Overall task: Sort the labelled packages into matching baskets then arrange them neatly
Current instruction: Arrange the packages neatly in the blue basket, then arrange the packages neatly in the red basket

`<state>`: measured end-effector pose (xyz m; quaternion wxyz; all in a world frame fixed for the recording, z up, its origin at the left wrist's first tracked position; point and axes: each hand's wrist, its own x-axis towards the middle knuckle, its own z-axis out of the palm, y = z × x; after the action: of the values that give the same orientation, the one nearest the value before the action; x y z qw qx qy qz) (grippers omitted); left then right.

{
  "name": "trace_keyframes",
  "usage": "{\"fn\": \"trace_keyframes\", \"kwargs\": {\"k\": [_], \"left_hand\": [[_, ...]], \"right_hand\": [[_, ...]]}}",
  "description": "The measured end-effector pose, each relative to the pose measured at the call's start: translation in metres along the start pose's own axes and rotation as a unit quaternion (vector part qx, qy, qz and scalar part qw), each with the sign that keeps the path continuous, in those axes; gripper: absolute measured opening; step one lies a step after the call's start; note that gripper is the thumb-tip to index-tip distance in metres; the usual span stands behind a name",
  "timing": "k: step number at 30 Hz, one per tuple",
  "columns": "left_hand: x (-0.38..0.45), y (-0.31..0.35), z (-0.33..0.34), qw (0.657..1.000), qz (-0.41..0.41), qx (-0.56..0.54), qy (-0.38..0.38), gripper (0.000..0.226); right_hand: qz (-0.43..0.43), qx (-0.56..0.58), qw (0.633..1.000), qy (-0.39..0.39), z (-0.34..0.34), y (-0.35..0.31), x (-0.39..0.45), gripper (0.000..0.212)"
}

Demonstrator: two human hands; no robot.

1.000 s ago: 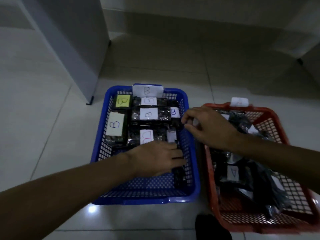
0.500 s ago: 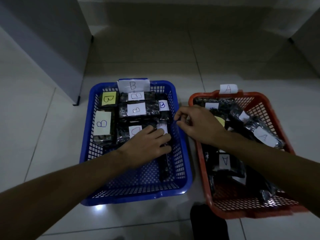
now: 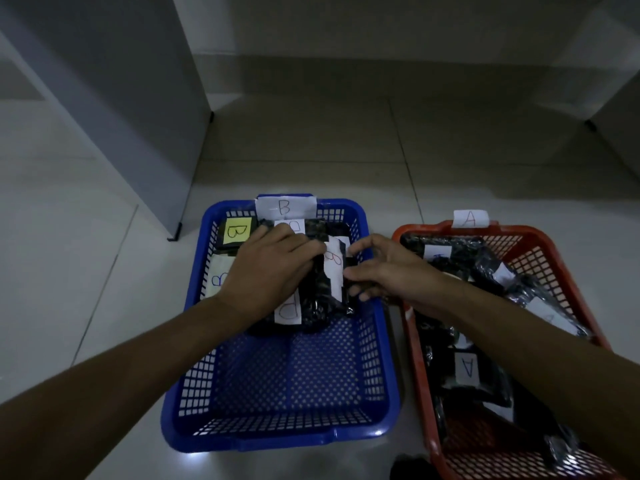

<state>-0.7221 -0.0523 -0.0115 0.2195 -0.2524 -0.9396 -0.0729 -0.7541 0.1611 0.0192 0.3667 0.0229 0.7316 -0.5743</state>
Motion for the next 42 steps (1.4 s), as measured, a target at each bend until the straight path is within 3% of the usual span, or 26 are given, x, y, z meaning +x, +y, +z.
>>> {"fn": "trace_keyframes", "kwargs": {"k": [4,8,10,12,16,20,22,35,39,42], "left_hand": [[0.008,0.001,-0.002,0.999,-0.025,-0.046,0.007,0.025],[0.012,-0.004,0.010,0.996,-0.057,-0.070,-0.027,0.026],[0.013,-0.006,0.015,0.992,-0.085,-0.085,-0.037,0.031],[0.015,-0.008,0.018,0.990,-0.089,-0.096,-0.049,0.038],[0.016,-0.011,0.026,0.985,-0.058,-0.073,-0.145,0.049],[0.012,-0.013,0.033,0.981,-0.089,-0.080,-0.150,0.043],[0.012,-0.016,0.033,0.981,-0.091,-0.085,-0.151,0.040],[0.006,-0.022,0.025,0.974,-0.107,-0.109,-0.165,0.037],[0.014,-0.027,0.017,0.979,-0.102,-0.113,-0.138,0.036],[0.034,-0.024,0.008,0.982,-0.107,-0.123,-0.099,0.026]], "right_hand": [[-0.011,0.038,0.999,0.004,0.000,-0.004,0.001,0.064],[-0.057,-0.165,0.985,0.010,-0.003,-0.009,0.007,0.109],[-0.081,-0.224,0.971,0.011,-0.003,-0.009,0.010,0.116],[-0.119,-0.319,0.939,0.045,-0.003,-0.007,0.015,0.111],[-0.179,-0.469,0.859,0.103,0.003,-0.005,0.024,0.078],[-0.204,-0.614,0.750,0.138,0.010,-0.006,0.035,0.061],[-0.206,-0.640,0.726,0.145,0.011,-0.005,0.038,0.061],[-0.234,-0.645,0.714,0.137,0.002,0.009,0.040,0.057],[-0.238,-0.618,0.734,0.148,-0.005,0.008,0.029,0.072],[-0.229,-0.576,0.760,0.195,-0.017,0.000,0.013,0.065]]}}
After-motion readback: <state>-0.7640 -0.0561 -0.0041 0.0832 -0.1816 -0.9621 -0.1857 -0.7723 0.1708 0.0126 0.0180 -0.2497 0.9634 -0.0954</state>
